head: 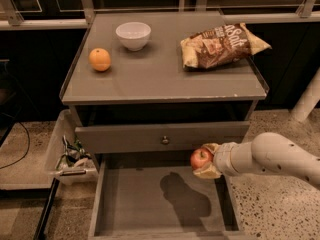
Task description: Place apple into middle drawer
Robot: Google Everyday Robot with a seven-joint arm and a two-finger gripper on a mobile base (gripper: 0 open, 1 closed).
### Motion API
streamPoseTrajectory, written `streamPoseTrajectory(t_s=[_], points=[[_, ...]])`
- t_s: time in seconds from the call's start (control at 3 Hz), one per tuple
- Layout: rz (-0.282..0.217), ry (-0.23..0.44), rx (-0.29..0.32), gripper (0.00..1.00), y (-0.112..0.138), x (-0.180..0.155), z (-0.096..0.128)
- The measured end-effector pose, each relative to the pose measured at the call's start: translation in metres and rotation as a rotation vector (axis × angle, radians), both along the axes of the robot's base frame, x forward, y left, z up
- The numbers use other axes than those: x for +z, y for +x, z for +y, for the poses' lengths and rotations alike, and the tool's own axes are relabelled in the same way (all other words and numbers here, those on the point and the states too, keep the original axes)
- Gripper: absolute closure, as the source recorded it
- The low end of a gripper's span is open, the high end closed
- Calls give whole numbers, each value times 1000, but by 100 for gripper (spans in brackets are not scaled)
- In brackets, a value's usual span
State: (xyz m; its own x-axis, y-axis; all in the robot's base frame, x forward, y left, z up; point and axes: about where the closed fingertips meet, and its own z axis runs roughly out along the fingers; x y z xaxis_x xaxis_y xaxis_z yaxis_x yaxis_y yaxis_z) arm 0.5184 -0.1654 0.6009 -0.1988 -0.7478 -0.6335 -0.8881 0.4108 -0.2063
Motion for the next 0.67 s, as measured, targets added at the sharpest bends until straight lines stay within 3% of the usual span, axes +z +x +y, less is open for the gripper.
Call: streamPoseTrajectory(t_s=[0.67], points=[[25,22,-10,100,0,-15,3]])
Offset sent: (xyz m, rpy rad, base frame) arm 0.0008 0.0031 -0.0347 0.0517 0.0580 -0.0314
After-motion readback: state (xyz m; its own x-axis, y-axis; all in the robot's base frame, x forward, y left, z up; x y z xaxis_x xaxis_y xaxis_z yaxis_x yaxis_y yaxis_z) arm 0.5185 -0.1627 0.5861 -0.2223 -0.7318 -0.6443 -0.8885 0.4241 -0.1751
